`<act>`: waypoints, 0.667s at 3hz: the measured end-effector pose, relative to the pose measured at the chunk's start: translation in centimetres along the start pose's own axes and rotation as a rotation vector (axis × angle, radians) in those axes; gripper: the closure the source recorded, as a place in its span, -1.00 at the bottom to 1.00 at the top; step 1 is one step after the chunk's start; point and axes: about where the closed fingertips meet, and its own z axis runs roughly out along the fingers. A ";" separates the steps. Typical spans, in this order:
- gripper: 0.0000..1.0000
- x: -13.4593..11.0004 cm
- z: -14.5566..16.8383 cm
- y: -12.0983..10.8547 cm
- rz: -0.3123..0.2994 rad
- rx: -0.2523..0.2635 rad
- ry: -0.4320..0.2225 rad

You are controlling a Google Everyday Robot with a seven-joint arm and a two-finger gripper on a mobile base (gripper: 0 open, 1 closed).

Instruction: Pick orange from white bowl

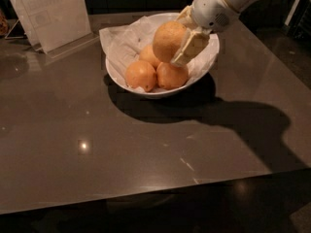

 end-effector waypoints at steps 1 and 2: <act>1.00 0.2 -1.6 3.8 0.010 0.042 -0.032; 1.00 0.3 -3.4 7.1 0.011 0.084 -0.051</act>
Offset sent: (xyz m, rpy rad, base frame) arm -0.1134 -0.0463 0.0094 0.0992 -0.0924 -0.0744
